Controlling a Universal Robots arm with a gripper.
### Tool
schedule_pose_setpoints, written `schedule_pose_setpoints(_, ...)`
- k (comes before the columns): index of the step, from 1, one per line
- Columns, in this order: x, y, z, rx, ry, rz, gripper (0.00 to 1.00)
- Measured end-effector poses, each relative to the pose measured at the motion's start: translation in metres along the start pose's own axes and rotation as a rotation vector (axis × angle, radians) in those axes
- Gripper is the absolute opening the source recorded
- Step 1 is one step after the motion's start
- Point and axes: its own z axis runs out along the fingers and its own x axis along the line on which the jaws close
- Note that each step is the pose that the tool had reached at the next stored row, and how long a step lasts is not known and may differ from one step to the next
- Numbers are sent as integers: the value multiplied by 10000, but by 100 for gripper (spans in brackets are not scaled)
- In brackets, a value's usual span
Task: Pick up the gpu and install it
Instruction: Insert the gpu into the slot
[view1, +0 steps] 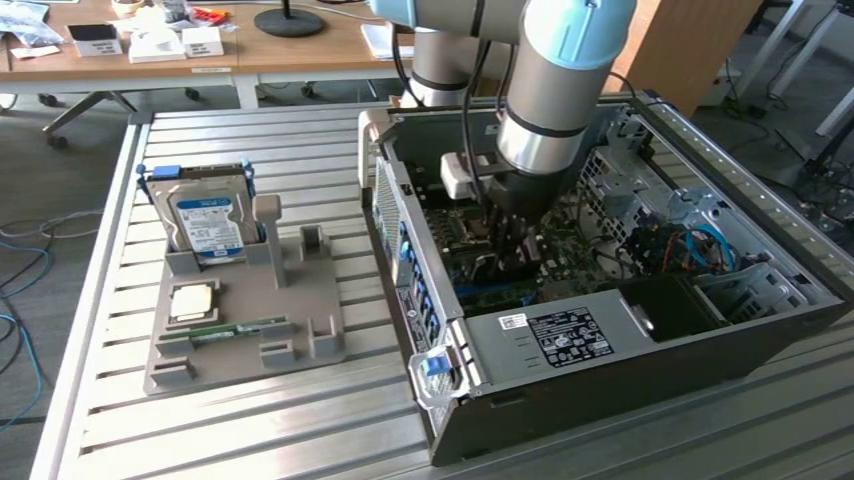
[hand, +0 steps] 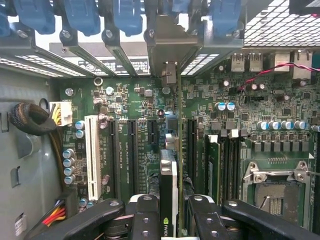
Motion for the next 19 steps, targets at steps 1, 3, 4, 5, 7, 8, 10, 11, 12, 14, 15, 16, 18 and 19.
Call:
schedule_pose_setpoints(1, 0, 1, 7, 10, 1, 0, 27)
schedule_pose_setpoints(3, 1, 3, 17, 23, 4, -1, 27)
schedule_pose_setpoints(4, 1, 4, 21, 25, 3, -1, 27)
schedule_pose_setpoints(5, 1, 4, 22, 27, 2, -1, 27)
schedule_pose_setpoints(7, 1, 5, 24, 28, 0, 0, 27)
schedule_pose_setpoints(8, 1, 6, 25, 28, 0, -1, 27)
schedule_pose_setpoints(10, 1, 13, 33, 31, 0, 0, 27)
schedule_pose_setpoints(11, 1, 16, 37, 30, 1, -1, 27)
schedule_pose_setpoints(12, 1, 18, 43, 35, -9, -1, 27)
schedule_pose_setpoints(14, 1, 22, 44, 34, -3, -1, 27)
schedule_pose_setpoints(15, 1, 24, 44, 33, -1, -1, 27)
schedule_pose_setpoints(16, 2, 25, 44, 33, 0, -1, 27)
schedule_pose_setpoints(18, 2, 26, 45, 33, -1, -1, 27)
schedule_pose_setpoints(19, 2, 27, 45, 32, -1, 0, 27)
